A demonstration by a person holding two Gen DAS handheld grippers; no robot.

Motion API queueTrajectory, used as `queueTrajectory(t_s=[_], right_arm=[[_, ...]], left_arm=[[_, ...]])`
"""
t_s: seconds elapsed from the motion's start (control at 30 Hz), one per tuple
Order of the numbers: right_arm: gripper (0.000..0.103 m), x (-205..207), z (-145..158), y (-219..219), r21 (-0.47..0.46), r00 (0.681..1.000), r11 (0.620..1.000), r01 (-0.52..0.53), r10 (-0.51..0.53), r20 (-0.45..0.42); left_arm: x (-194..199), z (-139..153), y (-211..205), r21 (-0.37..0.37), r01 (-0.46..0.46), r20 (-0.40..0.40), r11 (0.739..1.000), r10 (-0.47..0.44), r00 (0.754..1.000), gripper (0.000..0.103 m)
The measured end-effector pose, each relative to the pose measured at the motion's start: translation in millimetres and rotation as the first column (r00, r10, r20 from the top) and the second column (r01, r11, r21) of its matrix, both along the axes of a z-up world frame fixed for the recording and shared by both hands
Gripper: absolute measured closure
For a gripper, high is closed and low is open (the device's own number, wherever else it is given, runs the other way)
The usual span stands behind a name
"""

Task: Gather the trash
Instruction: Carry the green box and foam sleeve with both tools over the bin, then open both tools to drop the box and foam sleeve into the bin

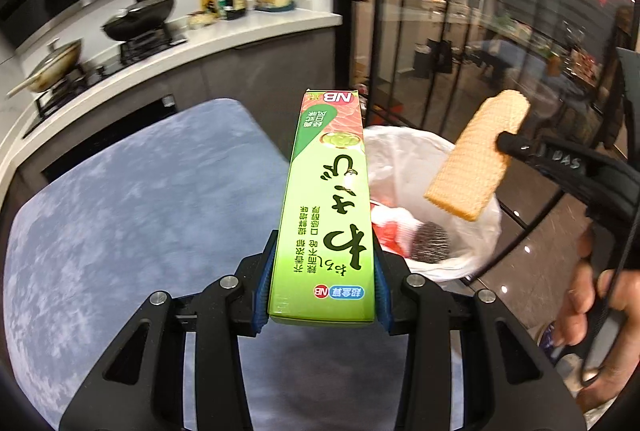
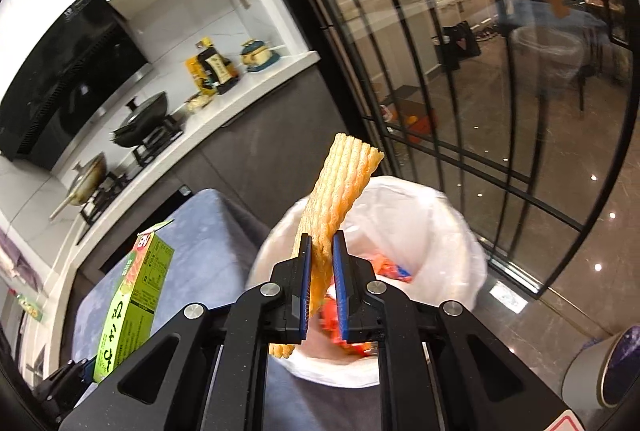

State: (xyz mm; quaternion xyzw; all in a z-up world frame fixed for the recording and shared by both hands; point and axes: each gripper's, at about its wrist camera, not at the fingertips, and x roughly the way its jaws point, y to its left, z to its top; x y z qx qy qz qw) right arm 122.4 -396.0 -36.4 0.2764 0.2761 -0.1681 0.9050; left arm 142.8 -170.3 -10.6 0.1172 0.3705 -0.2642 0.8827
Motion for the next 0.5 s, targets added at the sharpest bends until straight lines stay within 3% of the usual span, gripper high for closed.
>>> queueTrajectory(t_s=[0.17,0.37,0.5], right_arm=[[0.092,-3,-10,-13,0.005,1.000,1.000,0.017,-0.016,-0.020],[0.092,-3,-18,-27,0.017,0.999,0.999,0.032,-0.032,-0.037],[0.092,-2,-20,-32,0.015,0.998,0.999,0.039,-0.038,-0.042]], left_arm=[[-2,-9,-34,0.023,0.056,-0.012,0.998,-0.055,0.998,0.064],[11,-20,-56,0.016,0.065,-0.072,0.998,-0.064,0.995,0.064],[16,-23,-67,0.021,0.067,-0.070,0.998,-0.066,0.995,0.064]])
